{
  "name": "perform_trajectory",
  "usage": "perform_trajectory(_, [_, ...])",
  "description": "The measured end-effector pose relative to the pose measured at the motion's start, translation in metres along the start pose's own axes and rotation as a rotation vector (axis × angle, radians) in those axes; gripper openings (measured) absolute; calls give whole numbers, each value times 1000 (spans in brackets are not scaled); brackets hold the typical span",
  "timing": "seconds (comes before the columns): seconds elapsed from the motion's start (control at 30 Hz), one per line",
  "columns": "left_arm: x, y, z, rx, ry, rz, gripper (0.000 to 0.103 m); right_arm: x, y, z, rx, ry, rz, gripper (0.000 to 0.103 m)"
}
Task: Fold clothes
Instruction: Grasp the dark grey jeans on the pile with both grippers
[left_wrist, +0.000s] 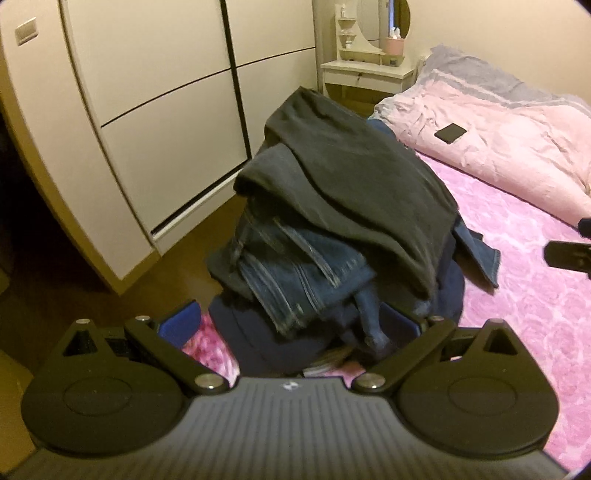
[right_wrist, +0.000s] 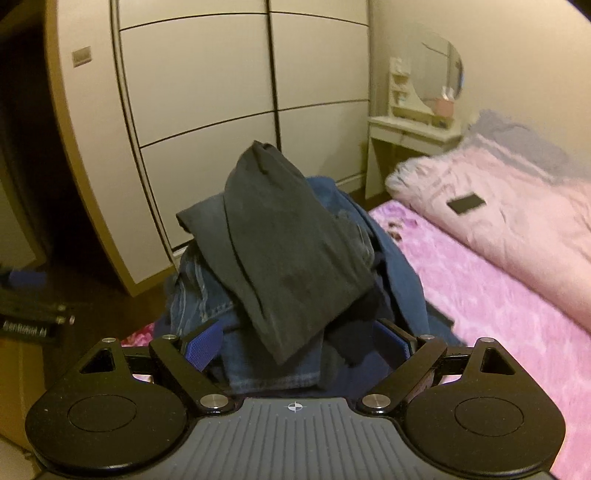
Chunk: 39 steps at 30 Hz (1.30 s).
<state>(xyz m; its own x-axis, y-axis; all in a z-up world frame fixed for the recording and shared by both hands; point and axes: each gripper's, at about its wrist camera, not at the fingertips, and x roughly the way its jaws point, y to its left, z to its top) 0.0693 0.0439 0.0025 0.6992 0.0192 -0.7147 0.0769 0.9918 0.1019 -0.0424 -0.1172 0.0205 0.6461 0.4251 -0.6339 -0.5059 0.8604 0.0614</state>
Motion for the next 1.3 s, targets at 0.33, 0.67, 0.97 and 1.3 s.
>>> perform_trajectory(0.33, [143, 56, 86, 114, -42, -119, 100, 146, 19, 105, -195, 12, 1, 90])
perform_trajectory(0.67, [251, 89, 128, 117, -34, -250, 93, 318, 13, 171, -354, 111, 23, 90])
perform_trajectory(0.97, [275, 89, 125, 97, -23, -309, 61, 376, 1, 182, -348, 164, 83, 34])
perform_trajectory(1.3, [182, 54, 134, 223, -223, -285, 23, 251, -33, 182, -173, -82, 63, 7])
